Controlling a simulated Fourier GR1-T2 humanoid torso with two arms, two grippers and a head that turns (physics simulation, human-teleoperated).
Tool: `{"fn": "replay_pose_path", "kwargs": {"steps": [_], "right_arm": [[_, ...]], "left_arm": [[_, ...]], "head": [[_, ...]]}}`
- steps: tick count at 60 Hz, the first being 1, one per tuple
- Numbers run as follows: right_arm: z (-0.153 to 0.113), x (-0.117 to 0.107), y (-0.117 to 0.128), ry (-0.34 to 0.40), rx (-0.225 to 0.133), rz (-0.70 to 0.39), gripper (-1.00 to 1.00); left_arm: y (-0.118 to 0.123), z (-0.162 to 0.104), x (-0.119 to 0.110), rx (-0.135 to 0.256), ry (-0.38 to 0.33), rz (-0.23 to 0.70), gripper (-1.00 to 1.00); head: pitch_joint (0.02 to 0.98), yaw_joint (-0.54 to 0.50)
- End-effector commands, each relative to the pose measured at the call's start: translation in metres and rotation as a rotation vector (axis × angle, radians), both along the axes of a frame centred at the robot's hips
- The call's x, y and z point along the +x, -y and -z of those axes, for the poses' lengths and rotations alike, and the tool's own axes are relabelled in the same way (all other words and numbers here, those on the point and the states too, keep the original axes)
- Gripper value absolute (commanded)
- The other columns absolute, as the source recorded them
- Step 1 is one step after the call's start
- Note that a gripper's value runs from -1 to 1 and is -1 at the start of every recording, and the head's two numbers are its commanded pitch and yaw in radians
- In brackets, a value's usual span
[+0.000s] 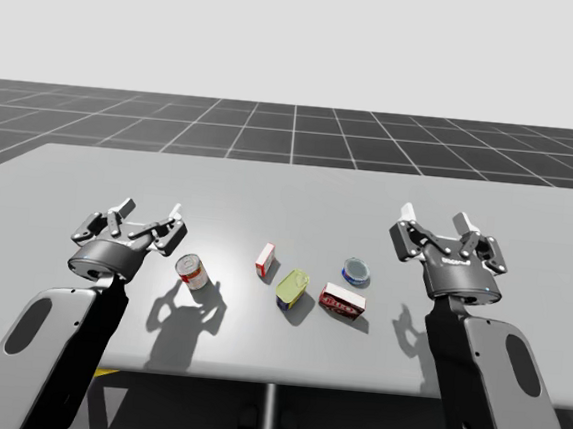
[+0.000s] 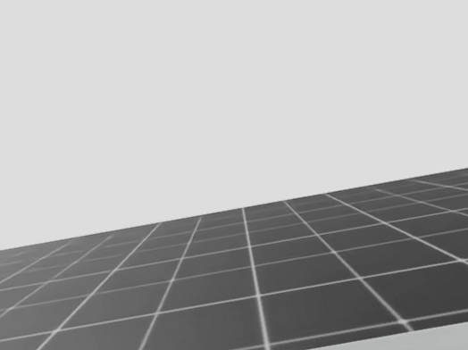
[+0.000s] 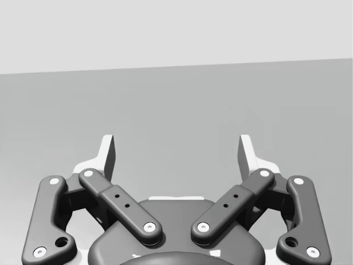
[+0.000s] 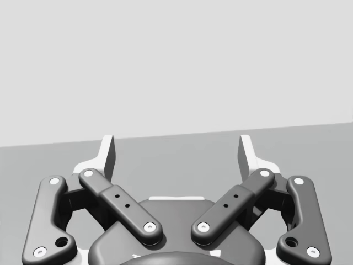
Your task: Lift the meat can off the table.
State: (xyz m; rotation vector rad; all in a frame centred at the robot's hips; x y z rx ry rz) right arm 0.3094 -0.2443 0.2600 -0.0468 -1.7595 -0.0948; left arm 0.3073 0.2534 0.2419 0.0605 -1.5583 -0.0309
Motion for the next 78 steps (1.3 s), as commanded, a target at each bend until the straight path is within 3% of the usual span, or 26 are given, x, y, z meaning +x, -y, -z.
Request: {"fn": "replay_pose_path", "kwargs": {"steps": [1, 3, 17, 44, 56, 65, 78], "right_arm": [[0.0005, -0.002, -0.002, 0.013, 0.018, 0.011, -1.0], [-0.0001, -0.002, -0.0022, 0.016, -0.005, -0.009, -1.0], [-0.0011, -0.0018, -0.0022, -0.01, -0.004, -0.049, -1.0], [0.0006, -0.0001, -0.0006, -0.017, -0.009, -0.033, -1.0], [0.0001, 0.0004, -0.0003, -0.02, -0.01, -0.033, -1.0], [-0.0001, 0.0005, -0.0001, -0.021, -0.01, -0.034, -1.0], [-0.0004, 0.0007, -0.0002, -0.021, -0.013, -0.033, -1.0]], "left_arm": [[-0.0008, 0.0003, 0.0008, 0.001, -0.001, -0.003, -1.0], [-0.001, 0.0004, 0.001, 0.001, -0.002, -0.004, -1.0], [-0.0018, 0.0011, 0.0021, 0.002, -0.002, -0.008, -1.0], [-0.0028, 0.0031, 0.0032, 0.022, -0.01, -0.009, -1.0], [-0.0025, 0.003, 0.0033, 0.026, -0.011, -0.005, -1.0], [-0.0019, 0.0028, 0.0033, 0.026, -0.012, -0.003, -1.0], [0.0, 0.0018, 0.0029, 0.024, -0.008, 0.004, -1.0]], "head": [[0.065, 0.01], [0.068, 0.01], [0.159, 0.0], [0.599, 0.01], [0.742, -0.02], [0.824, -0.04], [0.848, -0.06]]}}
